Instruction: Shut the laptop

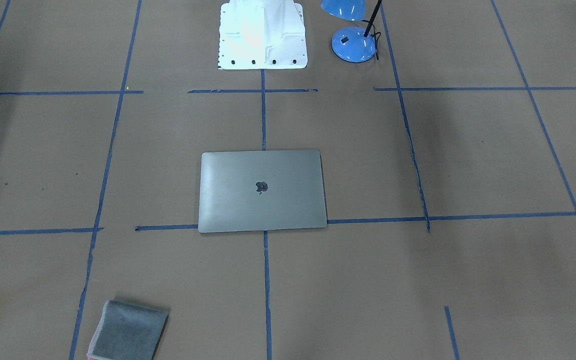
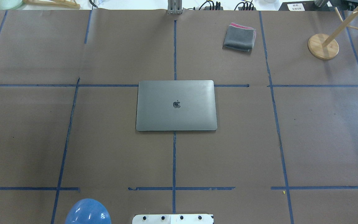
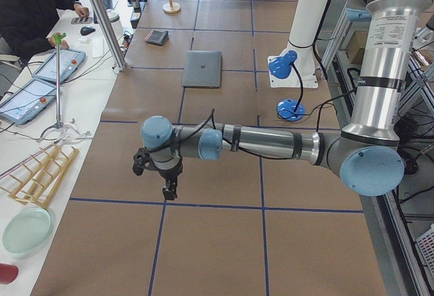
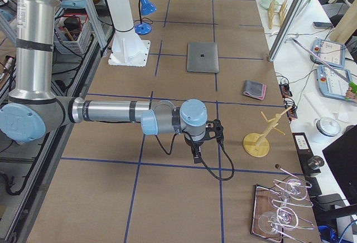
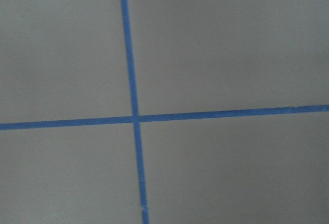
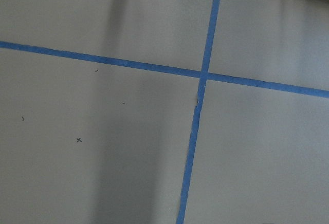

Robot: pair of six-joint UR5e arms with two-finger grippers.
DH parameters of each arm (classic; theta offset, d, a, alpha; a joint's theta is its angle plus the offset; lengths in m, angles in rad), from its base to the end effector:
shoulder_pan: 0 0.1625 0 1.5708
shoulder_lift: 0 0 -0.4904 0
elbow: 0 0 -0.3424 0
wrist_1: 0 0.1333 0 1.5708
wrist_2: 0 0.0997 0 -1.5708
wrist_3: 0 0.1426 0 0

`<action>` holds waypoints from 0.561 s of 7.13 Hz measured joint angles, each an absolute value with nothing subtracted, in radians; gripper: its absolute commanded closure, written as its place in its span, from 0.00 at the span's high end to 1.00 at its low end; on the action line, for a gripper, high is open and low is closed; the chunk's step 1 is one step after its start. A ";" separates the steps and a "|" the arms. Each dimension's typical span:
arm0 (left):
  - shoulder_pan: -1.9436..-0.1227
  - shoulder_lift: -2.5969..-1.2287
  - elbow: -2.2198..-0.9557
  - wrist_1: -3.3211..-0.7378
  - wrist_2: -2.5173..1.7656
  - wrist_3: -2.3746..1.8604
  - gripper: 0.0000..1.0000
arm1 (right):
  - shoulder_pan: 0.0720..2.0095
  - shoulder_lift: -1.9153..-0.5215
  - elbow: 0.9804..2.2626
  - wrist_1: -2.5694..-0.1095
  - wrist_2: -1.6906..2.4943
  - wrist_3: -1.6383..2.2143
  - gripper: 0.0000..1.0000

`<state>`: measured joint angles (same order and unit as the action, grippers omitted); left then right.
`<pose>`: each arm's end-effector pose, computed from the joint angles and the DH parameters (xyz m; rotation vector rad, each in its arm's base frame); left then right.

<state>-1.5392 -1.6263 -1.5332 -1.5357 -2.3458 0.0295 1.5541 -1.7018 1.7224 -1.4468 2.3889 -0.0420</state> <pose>-0.0187 -0.4683 0.7496 -0.0171 0.7751 0.0513 0.0227 -0.3914 0.7237 0.1468 -0.8152 -0.1145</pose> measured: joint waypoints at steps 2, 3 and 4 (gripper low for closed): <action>-1.582 -1.592 -1.512 -1.534 -2.348 0.074 1.00 | 1.555 -1.699 1.711 -1.486 2.374 -0.029 1.00; -1.589 -1.591 -1.516 -1.530 -2.348 0.075 1.00 | 1.560 -1.690 1.710 -1.529 2.372 -0.001 1.00; -1.591 -1.591 -1.530 -1.524 -2.348 0.073 1.00 | 1.566 -1.687 1.709 -1.555 2.373 0.024 1.00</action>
<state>-1.5912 -1.5907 -1.5301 -1.5241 -2.3485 0.0735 1.5661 -1.6873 1.7094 -1.5552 2.3732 0.0235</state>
